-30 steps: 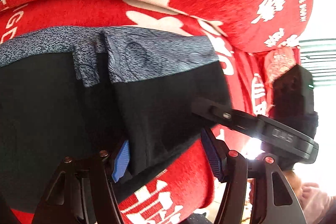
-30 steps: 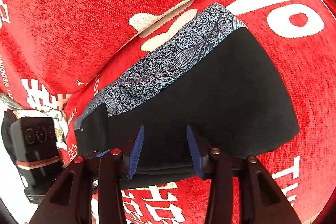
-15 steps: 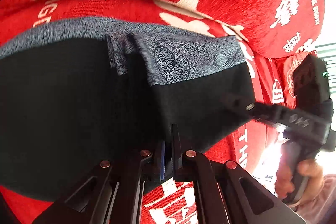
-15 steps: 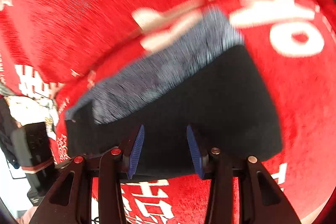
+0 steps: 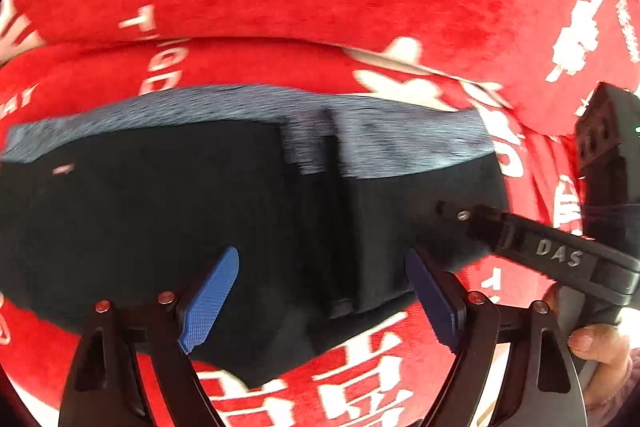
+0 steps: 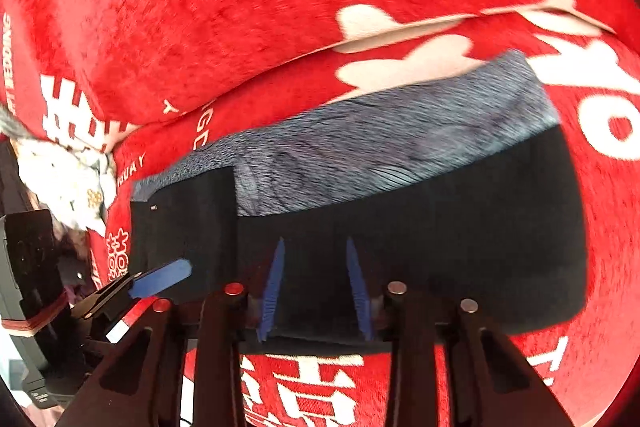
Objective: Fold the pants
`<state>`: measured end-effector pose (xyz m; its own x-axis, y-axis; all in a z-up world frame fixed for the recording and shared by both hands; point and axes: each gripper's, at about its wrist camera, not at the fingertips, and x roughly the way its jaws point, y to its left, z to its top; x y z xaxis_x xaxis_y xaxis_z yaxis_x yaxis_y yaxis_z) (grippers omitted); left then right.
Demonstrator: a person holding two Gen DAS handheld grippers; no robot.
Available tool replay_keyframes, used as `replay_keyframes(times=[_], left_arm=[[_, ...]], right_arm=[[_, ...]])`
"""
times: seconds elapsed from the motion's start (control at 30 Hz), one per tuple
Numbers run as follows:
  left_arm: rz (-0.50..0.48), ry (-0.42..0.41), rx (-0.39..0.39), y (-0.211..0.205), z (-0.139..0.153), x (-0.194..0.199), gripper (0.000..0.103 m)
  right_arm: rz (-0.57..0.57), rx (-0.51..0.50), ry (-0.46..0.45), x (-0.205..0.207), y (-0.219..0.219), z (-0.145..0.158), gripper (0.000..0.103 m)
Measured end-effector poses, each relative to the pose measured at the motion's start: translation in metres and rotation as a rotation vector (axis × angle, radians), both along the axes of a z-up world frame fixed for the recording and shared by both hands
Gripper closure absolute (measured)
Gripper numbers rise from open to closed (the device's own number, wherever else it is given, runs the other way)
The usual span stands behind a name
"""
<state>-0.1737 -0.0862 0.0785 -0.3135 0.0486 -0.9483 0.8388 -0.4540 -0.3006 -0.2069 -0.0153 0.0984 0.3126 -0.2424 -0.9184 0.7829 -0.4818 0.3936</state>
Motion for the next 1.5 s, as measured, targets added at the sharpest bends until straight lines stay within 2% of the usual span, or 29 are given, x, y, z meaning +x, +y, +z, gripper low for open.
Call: replay_keyframes(times=[0.17, 0.23, 0.27, 0.37, 0.67, 0.77, 0.83, 0.87, 0.97, 1.1, 1.17, 1.5], left_arm=[[0.038, -0.149, -0.019, -0.008, -0.016, 0.031, 0.017], [0.046, -0.186, -0.007, -0.008, -0.022, 0.04, 0.017], [0.046, -0.199, -0.003, -0.008, -0.024, 0.044, 0.017], [0.053, -0.213, -0.004, -0.006, -0.023, 0.057, 0.017], [0.077, -0.23, 0.009, -0.002, -0.015, 0.092, 0.017], [0.098, -0.22, 0.012, 0.0, -0.014, 0.099, 0.012], [0.113, -0.217, 0.012, 0.0, -0.014, 0.105, 0.002], [0.121, -0.219, 0.009, 0.0, -0.014, 0.109, 0.001], [0.136, -0.215, 0.022, 0.0, -0.015, 0.115, 0.001], [0.148, -0.232, 0.018, 0.001, -0.014, 0.125, 0.001], [0.165, -0.242, 0.024, 0.001, -0.014, 0.134, 0.001], [0.255, -0.287, 0.044, -0.002, -0.022, 0.188, 0.001]], right_arm=[[0.032, 0.008, -0.031, 0.021, -0.017, -0.015, 0.071], [0.075, 0.064, -0.048, 0.037, -0.019, -0.032, 0.071], [0.093, 0.081, -0.027, 0.045, -0.018, -0.038, 0.071], [0.13, 0.068, 0.035, 0.056, -0.016, -0.029, 0.071], [0.141, 0.102, 0.045, 0.06, -0.008, -0.019, 0.071], [0.148, 0.11, 0.053, 0.065, -0.006, -0.017, 0.071], [0.148, 0.114, 0.048, 0.067, -0.004, -0.016, 0.068], [0.147, 0.115, 0.046, 0.069, -0.003, -0.014, 0.065], [0.159, 0.116, 0.05, 0.076, -0.002, -0.009, 0.054], [0.206, 0.113, 0.086, 0.09, -0.004, 0.0, 0.031], [0.241, 0.109, 0.099, 0.1, -0.006, 0.003, 0.028], [0.336, 0.131, 0.129, 0.133, -0.018, -0.001, 0.027]])
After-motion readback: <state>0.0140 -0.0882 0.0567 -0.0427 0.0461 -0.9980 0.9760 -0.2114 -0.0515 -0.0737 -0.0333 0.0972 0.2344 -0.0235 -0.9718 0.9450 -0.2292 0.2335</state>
